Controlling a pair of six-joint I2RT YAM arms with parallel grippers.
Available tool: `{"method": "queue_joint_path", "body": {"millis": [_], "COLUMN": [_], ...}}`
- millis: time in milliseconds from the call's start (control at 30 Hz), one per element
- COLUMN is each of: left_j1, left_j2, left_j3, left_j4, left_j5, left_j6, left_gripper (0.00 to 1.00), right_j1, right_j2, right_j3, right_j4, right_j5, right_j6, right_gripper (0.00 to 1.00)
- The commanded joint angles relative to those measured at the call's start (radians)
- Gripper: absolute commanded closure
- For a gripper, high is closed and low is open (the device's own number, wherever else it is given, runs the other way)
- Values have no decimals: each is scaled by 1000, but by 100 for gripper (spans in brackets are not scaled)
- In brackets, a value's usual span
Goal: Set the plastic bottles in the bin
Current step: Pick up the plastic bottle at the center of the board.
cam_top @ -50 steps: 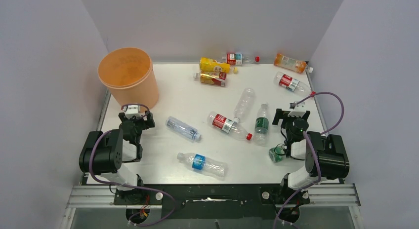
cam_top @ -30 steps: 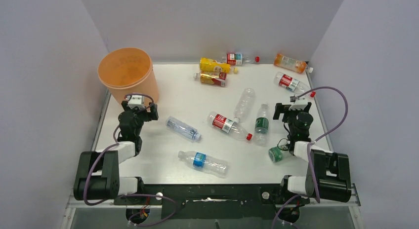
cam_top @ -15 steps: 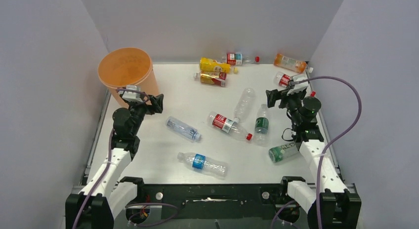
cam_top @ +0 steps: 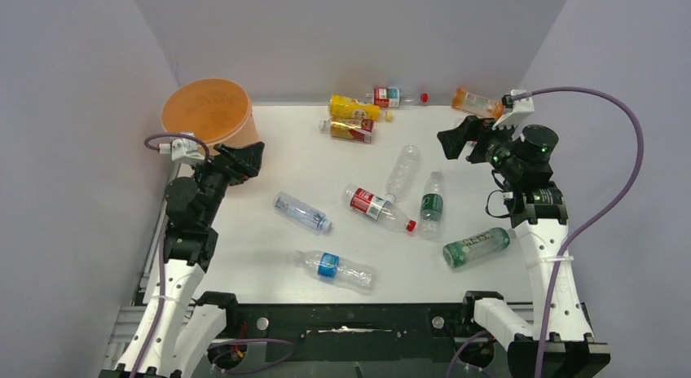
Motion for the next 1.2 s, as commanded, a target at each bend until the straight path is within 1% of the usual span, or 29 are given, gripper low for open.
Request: {"method": "queue_joint_path", "body": {"millis": [0,100,233,333,433,533,700,800,933,1000,1100,1167], "left_j1": [-2,-2,-1,-1,-1,-1,-4,-5,-5,-5,-5,-5], "left_j2": [25,42,1,42,106,113,103,91,91,70,35,42], "left_j3": [169,231,164,156,160,121,105,160,276,302,314,325], "left_j4": [-256,-336,-264,-259,-254,-161,-96,-194,-363,-414,-453,-523], "left_j5": [79,173,226,304,380,425,466,461,438,406,380,394], "left_j6": [-137,-108,-178,-194,-193,-257,-317,-286,-223,-209,-210,-223], "left_gripper": [16,16,16,16,16,16,16,16,16,16,16,16], "right_j1": [7,10,27,30,30,28,23,26,29,30,31,38], "right_j2": [65,49,22,25,44,62,90,85,45,28,30,53], "right_j3": [41,-15,-75,-88,-73,-44,-25,-43,-67,-89,-96,-92], "right_j4": [-237,-241,-242,-244,-236,-217,-183,-154,-120,-98,-109,-143], "right_j5": [-106,-222,-257,-295,-341,-380,-412,-403,-322,-293,-310,-336], "right_j6": [94,126,115,100,91,102,154,183,223,240,252,241], "right_gripper": [2,2,2,2,2,2,2,2,2,2,2,2]}}
